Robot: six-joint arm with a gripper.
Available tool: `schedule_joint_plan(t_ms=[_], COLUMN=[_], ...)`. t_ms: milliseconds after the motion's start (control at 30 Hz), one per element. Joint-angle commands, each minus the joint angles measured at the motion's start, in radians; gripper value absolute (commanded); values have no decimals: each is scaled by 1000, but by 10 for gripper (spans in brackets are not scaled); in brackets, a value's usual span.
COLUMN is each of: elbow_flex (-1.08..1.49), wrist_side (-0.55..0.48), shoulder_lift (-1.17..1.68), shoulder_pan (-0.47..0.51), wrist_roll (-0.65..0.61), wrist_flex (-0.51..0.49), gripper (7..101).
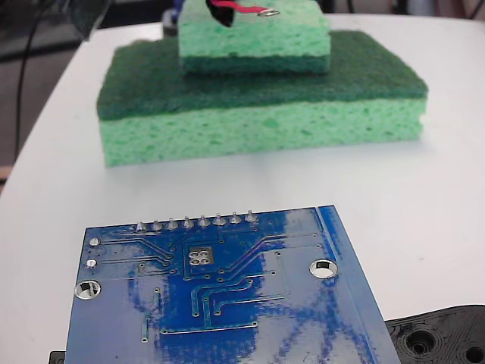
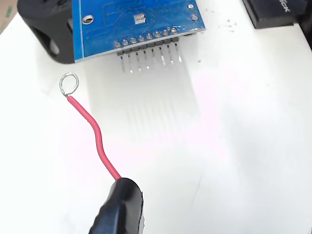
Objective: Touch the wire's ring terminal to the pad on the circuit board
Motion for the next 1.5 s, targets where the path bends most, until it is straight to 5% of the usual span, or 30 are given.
schedule_joint_plan(t_ms=[33,867,1500], elbow_flex=[-67,-262,-321], wrist_side=[3,137,143], shoulder_lift=[-46,-325,-436], shoulder_pan=[0,-63,-72], wrist_roll=[6,149,172], wrist_flex=[-8,-37,-34], gripper=[1003,1003,1003])
